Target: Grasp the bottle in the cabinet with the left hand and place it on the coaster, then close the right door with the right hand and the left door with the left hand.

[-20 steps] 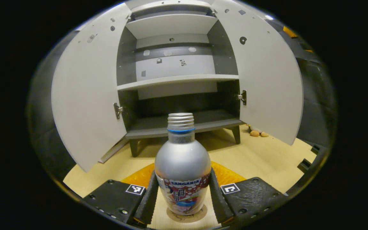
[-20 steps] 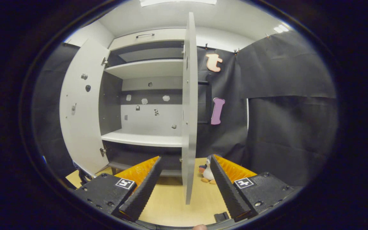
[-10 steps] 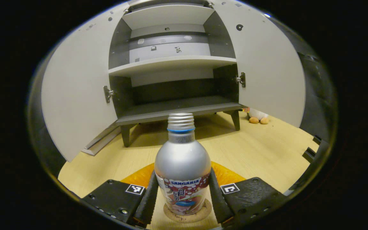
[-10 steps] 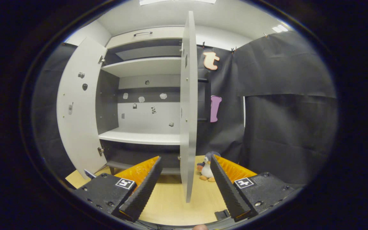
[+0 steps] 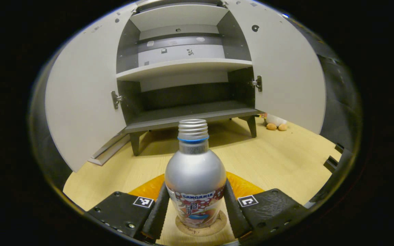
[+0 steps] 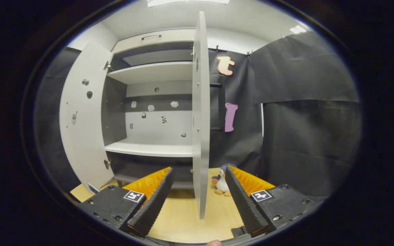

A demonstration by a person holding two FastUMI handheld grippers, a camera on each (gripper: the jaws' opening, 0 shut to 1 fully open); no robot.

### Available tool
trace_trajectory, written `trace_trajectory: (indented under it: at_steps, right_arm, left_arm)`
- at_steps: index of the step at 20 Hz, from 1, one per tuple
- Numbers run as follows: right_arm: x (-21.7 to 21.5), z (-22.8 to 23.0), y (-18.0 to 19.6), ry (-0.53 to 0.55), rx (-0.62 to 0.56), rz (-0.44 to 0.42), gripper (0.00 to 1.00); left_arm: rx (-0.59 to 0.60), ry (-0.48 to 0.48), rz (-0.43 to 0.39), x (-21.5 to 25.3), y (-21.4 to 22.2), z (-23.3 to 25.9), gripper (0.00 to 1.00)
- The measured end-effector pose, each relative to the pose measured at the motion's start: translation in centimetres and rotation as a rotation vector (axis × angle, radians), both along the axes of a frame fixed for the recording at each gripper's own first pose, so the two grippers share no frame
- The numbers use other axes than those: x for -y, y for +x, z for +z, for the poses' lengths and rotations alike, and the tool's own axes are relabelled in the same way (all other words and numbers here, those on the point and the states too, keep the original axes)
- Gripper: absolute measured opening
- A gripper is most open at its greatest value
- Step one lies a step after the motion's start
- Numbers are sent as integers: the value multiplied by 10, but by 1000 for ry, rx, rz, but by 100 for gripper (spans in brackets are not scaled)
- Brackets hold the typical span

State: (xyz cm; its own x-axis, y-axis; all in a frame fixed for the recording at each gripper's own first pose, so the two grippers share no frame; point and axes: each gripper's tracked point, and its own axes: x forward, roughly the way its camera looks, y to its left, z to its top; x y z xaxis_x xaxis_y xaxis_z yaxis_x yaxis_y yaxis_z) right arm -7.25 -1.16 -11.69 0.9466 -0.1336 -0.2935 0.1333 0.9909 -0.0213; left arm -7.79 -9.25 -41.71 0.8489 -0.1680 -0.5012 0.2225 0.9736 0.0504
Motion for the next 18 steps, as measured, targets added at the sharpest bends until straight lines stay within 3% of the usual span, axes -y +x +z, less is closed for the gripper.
trace_trajectory:
  at_steps: [9,14,18]
  right_arm:
    - [23,-2,3,19,22,-3,99]
    - [44,4,5,17,62,-17,99]
    - [80,14,9,-13,95,-61,99]
  left_arm:
    - [-106,18,40,-9,-21,-7,80]
    - [-111,33,46,-11,-31,4,94]
    - [-99,69,37,-13,-38,16,97]
